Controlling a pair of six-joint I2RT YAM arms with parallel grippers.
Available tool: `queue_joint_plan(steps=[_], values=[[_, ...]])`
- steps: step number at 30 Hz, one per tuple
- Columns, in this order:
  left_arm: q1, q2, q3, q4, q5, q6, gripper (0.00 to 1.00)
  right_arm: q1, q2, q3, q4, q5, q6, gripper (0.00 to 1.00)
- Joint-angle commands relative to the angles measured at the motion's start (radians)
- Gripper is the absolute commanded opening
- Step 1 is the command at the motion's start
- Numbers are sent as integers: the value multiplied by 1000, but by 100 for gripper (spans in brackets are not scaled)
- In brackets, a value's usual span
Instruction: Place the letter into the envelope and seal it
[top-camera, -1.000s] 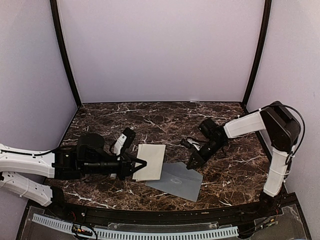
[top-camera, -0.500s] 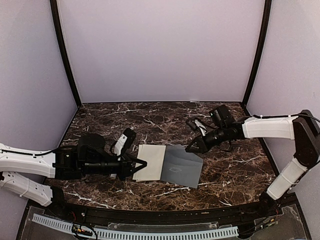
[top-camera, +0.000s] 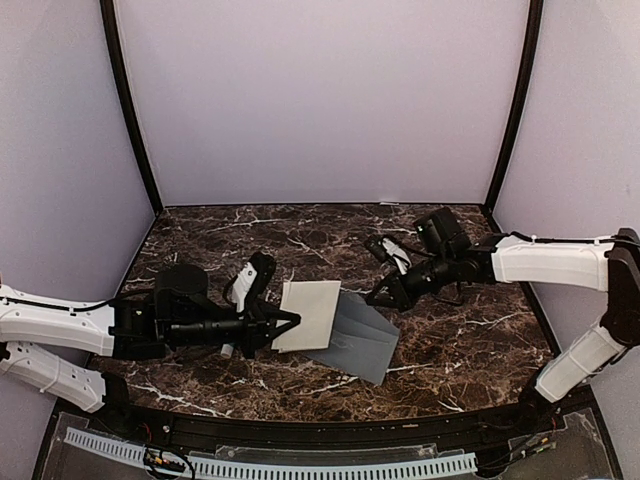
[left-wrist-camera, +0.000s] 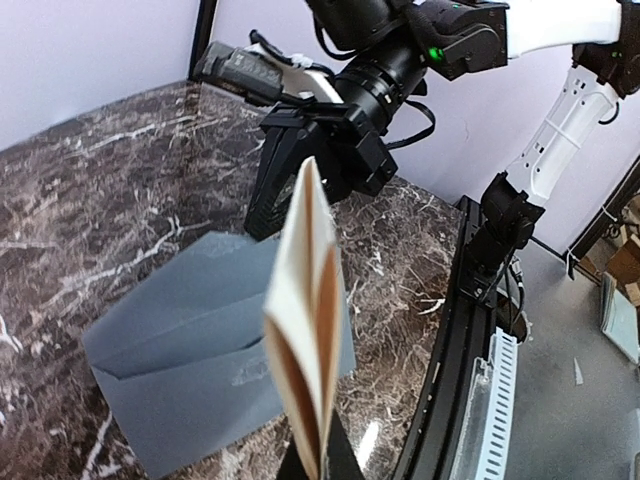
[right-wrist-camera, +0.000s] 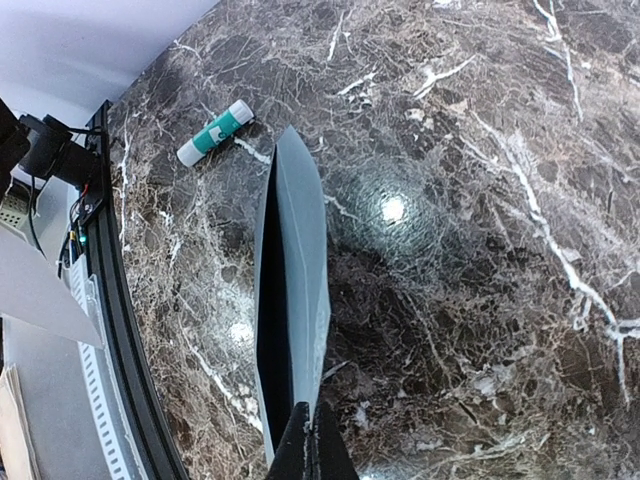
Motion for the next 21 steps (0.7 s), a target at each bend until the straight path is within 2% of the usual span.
queue_joint_plan(steps=[1,7,11,12,13,15,16,17,20,21], values=[[-4,21,28,100,-39,244,0,5,23,74,-55,9,-89,0],[-5,56,79,133,33,524,0,6,36,105,-55,-24,-128,0],[-4,59,130,86,2,591,0,7,53,118,-68,55,-96,0],[-4,59,141,35,4,585,0,7,57,119,-78,87,-80,4],[-4,58,162,4,12,561,0,7,60,117,-84,115,-66,10],[-4,59,168,-67,-9,491,0,6,60,92,-68,135,-8,33],[-4,57,163,-88,-22,456,0,6,56,67,-53,131,13,48],[-4,55,147,-96,-40,372,0,7,50,24,-25,133,37,58],[-5,33,88,-108,1,160,0,7,36,-59,41,156,109,76],[-6,24,47,-105,30,127,0,7,37,-78,55,160,128,79]])
